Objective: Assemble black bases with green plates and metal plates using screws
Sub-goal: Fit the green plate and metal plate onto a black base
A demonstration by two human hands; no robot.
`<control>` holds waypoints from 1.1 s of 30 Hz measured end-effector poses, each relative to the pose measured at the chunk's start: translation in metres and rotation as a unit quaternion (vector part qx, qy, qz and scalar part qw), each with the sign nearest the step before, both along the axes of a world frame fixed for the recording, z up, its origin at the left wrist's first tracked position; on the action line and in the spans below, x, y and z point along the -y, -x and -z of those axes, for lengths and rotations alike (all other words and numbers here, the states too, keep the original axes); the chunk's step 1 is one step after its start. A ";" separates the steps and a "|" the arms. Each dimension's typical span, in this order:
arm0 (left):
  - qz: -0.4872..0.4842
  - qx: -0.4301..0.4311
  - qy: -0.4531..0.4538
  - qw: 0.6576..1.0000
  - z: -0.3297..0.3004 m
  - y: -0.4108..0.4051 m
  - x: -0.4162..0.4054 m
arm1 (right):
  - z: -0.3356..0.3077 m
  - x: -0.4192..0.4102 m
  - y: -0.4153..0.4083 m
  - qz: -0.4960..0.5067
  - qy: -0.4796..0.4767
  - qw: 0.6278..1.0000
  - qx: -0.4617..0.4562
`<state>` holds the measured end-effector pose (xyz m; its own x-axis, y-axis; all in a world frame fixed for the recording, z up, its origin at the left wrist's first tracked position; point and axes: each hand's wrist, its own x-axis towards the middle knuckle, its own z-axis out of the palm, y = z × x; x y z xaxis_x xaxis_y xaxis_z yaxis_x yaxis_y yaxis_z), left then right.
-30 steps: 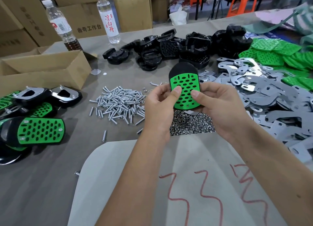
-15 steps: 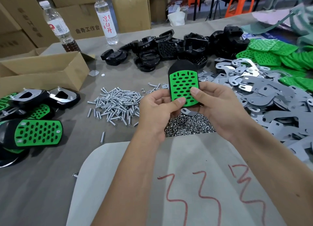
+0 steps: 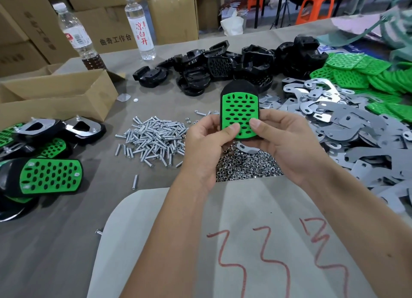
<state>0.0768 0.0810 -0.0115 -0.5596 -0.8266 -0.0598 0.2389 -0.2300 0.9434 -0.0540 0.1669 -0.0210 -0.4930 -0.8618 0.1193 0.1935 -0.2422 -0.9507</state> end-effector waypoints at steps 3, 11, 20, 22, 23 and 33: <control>-0.050 -0.022 -0.019 0.998 0.000 0.003 -0.002 | 0.001 0.003 -0.005 0.015 -0.026 0.999 -0.043; 0.014 0.055 0.105 0.993 0.004 -0.001 0.003 | -0.003 0.001 0.000 0.021 -0.050 0.998 -0.012; 0.043 0.039 0.091 0.994 0.003 -0.001 0.000 | 0.000 0.000 0.010 0.015 -0.024 0.999 0.032; 0.010 0.030 0.054 0.998 0.003 0.002 -0.002 | -0.001 -0.001 0.016 -0.027 -0.034 0.997 0.064; -0.021 0.031 0.029 0.999 0.004 0.003 -0.002 | -0.001 -0.002 0.018 -0.051 -0.039 0.995 0.075; -0.081 0.050 0.028 0.995 0.004 -0.001 0.004 | 0.001 0.000 -0.002 -0.042 -0.047 0.993 -0.097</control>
<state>0.0779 0.0774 -0.0154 -0.4125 -0.9091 -0.0589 0.1733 -0.1418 0.9746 -0.0522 0.1665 -0.0220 -0.3942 -0.9109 0.1218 0.0199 -0.1410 -0.9898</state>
